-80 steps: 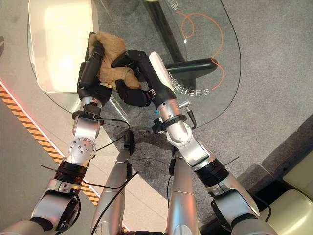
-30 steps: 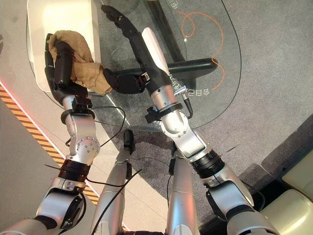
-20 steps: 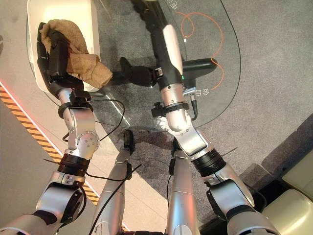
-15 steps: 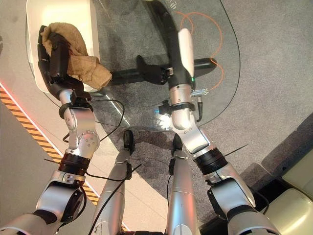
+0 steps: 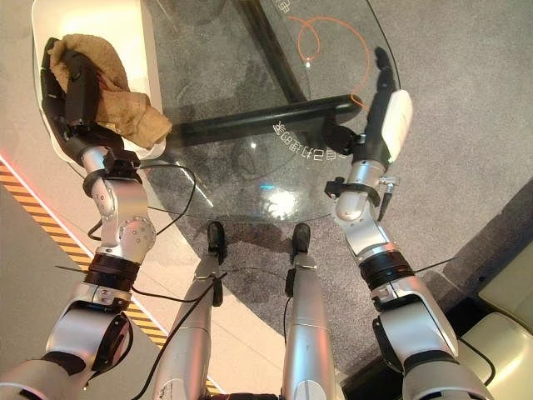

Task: Wipe the table with a cloth and put it in the basket.

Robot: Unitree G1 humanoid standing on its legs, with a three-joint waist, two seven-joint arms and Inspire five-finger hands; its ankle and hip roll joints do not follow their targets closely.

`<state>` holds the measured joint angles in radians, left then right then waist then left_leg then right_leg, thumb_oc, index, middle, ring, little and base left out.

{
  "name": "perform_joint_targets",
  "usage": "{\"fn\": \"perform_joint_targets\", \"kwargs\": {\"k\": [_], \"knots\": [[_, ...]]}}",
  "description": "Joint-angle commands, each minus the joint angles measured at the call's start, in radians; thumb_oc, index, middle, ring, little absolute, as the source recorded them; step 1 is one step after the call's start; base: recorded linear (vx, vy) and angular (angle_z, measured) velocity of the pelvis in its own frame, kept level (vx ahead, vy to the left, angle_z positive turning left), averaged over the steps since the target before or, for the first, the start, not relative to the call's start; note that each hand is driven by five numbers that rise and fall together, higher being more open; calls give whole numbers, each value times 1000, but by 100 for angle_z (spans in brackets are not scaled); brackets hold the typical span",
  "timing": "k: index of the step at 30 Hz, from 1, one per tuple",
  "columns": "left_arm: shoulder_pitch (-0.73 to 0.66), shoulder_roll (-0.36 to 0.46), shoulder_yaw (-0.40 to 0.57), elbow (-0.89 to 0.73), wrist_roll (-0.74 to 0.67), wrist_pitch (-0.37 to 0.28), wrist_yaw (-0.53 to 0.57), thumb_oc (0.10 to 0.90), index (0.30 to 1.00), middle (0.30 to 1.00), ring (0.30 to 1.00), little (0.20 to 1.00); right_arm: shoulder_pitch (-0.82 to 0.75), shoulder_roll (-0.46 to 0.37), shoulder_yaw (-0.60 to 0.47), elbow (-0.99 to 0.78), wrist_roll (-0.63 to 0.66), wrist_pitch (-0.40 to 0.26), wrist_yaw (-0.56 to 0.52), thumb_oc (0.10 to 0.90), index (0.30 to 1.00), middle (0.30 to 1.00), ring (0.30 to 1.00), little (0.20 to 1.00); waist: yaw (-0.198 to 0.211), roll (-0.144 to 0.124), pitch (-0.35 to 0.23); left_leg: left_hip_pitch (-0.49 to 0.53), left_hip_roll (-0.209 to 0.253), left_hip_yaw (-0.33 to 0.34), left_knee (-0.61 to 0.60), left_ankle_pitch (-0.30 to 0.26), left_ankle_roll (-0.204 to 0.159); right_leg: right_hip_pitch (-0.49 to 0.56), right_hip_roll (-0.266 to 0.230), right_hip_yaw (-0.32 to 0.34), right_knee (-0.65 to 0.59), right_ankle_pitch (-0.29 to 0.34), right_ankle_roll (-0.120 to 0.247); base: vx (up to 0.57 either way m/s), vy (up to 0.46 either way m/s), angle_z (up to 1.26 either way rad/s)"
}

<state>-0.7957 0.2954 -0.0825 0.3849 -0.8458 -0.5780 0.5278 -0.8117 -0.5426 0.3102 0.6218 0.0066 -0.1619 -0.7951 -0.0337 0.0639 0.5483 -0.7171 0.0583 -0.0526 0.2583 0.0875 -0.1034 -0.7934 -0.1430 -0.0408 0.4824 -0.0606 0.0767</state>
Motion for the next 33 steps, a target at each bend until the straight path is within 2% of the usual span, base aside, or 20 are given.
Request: {"fn": "perform_joint_targets", "kwargs": {"k": [1, 8, 14, 24, 33], "knots": [[-180, 120, 61, -50, 84, -176, -39, 100, 300, 300, 300, 200, -71, -58, -42, -26, 17, -99, -110, 800, 900, 900, 900, 900, 14, -26, -28, 35, -105, 64, 32, -97, 64, 64, 89, -57, -110, 13, -9, 0, 0, 0], [-248, 209, 40, 30, 115, -160, 44, 100, 300, 300, 300, 200, -60, -87, -62, 179, 167, -149, -163, 800, 900, 900, 900, 900, 9, -29, -28, 22, -95, 69, 38, -95, 64, 54, 93, -57, -107, 18, -13, -1, 0, -1], [-320, 280, 11, 127, 131, -143, 125, 100, 300, 300, 300, 200, -41, -88, -90, 325, 216, -177, -163, 800, 900, 900, 900, 900, 2, -30, -28, 16, -90, 69, 49, -103, 66, 48, 97, -54, -102, 13, -17, 16, -3, -2], [-424, 373, -67, 293, 249, -97, 290, 100, 300, 300, 300, 200, -1, -79, -86, 563, 242, -172, -76, 800, 900, 900, 900, 900, -4, -32, -28, 6, -80, 71, 70, -121, 69, 41, 101, -51, -90, -3, -26, 18, -2, -3], [-478, 412, -143, 417, 353, -2, 383, 100, 300, 300, 300, 200, 29, -53, -57, 598, 233, -132, 10, 800, 900, 900, 900, 900, -17, -32, -28, -8, -73, 75, 76, -120, 69, 23, 110, -43, -79, -7, -34, 6, 6, 0]]}}
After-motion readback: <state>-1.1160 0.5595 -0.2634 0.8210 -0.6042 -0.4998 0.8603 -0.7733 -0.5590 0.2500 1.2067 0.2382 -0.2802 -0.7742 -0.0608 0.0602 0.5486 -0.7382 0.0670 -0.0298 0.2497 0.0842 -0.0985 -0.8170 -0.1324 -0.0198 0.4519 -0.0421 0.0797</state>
